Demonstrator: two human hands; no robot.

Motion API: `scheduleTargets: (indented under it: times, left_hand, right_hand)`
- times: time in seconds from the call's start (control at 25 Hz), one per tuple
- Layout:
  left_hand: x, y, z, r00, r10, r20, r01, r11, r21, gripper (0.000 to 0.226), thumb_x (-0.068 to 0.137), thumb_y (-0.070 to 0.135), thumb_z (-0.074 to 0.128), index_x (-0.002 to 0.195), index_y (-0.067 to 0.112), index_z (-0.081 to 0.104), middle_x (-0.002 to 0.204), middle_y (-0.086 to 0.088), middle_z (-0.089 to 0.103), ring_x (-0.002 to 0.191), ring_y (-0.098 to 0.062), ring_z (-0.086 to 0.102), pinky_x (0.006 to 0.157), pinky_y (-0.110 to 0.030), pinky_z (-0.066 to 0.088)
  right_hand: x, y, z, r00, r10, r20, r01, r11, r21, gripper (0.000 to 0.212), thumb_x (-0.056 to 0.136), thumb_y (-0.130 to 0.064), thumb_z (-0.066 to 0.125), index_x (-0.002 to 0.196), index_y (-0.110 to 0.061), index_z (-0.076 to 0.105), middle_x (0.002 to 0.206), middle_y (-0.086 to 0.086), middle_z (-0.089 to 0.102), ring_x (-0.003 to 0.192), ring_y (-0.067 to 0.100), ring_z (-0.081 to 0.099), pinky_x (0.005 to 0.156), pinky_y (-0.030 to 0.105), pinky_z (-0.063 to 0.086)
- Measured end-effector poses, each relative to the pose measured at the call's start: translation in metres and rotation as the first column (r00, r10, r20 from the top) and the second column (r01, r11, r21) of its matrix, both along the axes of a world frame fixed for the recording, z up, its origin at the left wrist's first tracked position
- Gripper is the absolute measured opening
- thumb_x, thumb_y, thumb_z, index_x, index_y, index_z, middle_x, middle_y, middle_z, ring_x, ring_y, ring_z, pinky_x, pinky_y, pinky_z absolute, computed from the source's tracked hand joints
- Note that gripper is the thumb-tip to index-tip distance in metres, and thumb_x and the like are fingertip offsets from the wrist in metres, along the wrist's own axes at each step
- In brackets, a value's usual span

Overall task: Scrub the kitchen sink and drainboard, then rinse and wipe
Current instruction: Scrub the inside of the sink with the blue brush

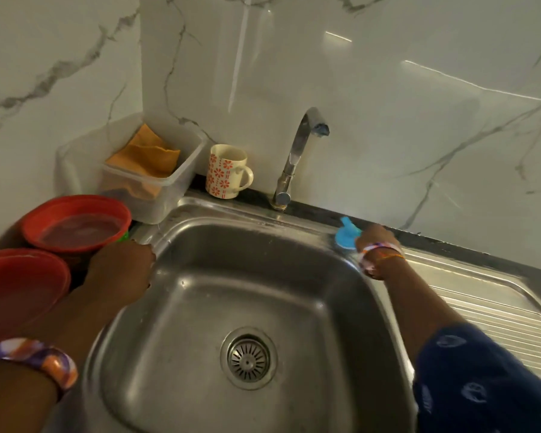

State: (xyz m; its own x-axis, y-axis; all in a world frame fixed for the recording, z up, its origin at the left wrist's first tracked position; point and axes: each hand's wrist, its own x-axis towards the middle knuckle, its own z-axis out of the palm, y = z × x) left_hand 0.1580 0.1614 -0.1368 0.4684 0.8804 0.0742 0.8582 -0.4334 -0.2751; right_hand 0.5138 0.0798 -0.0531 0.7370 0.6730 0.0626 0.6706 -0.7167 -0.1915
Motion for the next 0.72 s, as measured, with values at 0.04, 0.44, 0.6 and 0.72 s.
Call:
scheduleTargets:
  times: [0.04, 0.44, 0.6, 0.72]
  left_hand:
    - [0.001, -0.001, 0.000, 1.000, 0.001, -0.004, -0.001, 1.000, 0.002, 0.032, 0.090, 0.033, 0.054, 0.121, 0.026, 0.055, 0.119, 0.005, 0.062, 0.107, -0.011, 0.061, 0.084, -0.024, 0.048]
    - [0.001, 0.002, -0.005, 0.999, 0.042, 0.024, -0.042, 0.999, -0.014, 0.032, 0.092, 0.028, 0.051, 0.123, 0.023, 0.052, 0.118, 0.004, 0.061, 0.106, -0.013, 0.060, 0.082, -0.024, 0.047]
    - [0.000, 0.000, -0.003, 0.997, 0.055, 0.055, -0.054, 0.998, -0.027, 0.036, 0.091, 0.028, 0.051, 0.127, 0.023, 0.051, 0.122, 0.002, 0.058, 0.113, -0.015, 0.057, 0.090, -0.026, 0.045]
    - [-0.001, 0.000, -0.002, 0.997, 0.046, 0.054, -0.044, 0.998, -0.045, 0.040, 0.089, 0.031, 0.054, 0.128, 0.023, 0.050, 0.127, 0.003, 0.056, 0.117, -0.015, 0.055, 0.092, -0.026, 0.043]
  right_hand:
    - [0.015, -0.011, 0.005, 0.998, -0.061, 0.015, 0.062, 0.998, -0.024, 0.031, 0.091, -0.016, 0.054, 0.116, 0.001, 0.060, 0.118, 0.020, 0.062, 0.110, 0.034, 0.059, 0.090, 0.037, 0.047]
    - [-0.147, 0.077, -0.013, 0.946, 0.319, -0.062, -0.311, 0.944, 0.108, 0.027, 0.095, -0.023, 0.052, 0.116, -0.009, 0.059, 0.113, 0.009, 0.065, 0.103, 0.025, 0.062, 0.081, 0.033, 0.047]
    - [-0.160, 0.097, -0.017, 0.868, 0.406, -0.287, -0.359, 0.911, 0.201, 0.031, 0.094, -0.024, 0.051, 0.120, -0.007, 0.057, 0.118, 0.011, 0.062, 0.110, 0.029, 0.059, 0.089, 0.036, 0.046]
    - [-0.088, 0.072, -0.019, 0.915, 0.327, -0.235, -0.301, 0.943, 0.140, 0.031, 0.094, -0.021, 0.047, 0.114, -0.003, 0.063, 0.118, 0.016, 0.063, 0.109, 0.032, 0.060, 0.088, 0.034, 0.046]
